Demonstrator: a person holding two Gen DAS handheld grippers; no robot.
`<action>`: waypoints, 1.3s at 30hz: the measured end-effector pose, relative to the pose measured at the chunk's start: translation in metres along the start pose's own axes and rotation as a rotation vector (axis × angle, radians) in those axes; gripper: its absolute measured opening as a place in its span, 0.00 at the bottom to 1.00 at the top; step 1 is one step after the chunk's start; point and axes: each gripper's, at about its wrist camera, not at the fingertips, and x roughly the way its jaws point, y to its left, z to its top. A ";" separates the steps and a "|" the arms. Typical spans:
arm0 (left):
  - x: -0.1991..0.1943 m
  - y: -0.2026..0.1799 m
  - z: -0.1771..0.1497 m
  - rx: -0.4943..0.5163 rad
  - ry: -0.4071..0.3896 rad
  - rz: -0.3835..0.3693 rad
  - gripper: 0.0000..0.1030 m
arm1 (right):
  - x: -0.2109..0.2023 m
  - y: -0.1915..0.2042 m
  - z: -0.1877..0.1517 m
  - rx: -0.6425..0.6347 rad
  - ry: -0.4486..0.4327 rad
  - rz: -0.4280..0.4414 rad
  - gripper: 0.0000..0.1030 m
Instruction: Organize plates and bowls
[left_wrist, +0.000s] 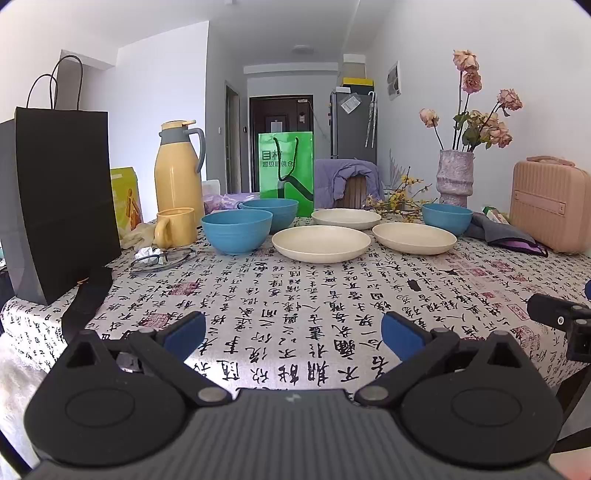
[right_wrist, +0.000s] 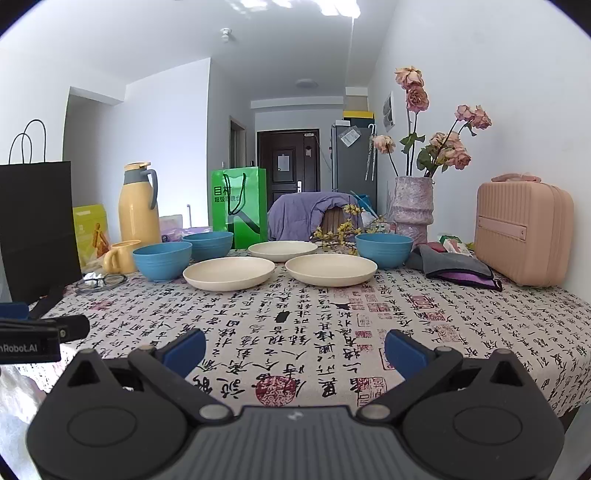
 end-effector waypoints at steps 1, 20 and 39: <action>0.002 0.000 0.001 0.001 0.002 -0.001 1.00 | 0.001 -0.001 0.001 0.001 -0.001 -0.002 1.00; 0.024 -0.002 0.017 -0.004 0.023 0.002 1.00 | 0.029 -0.009 0.013 0.026 0.001 0.008 1.00; 0.021 -0.005 0.022 0.012 -0.018 0.009 1.00 | 0.034 -0.011 0.017 0.015 -0.019 0.028 1.00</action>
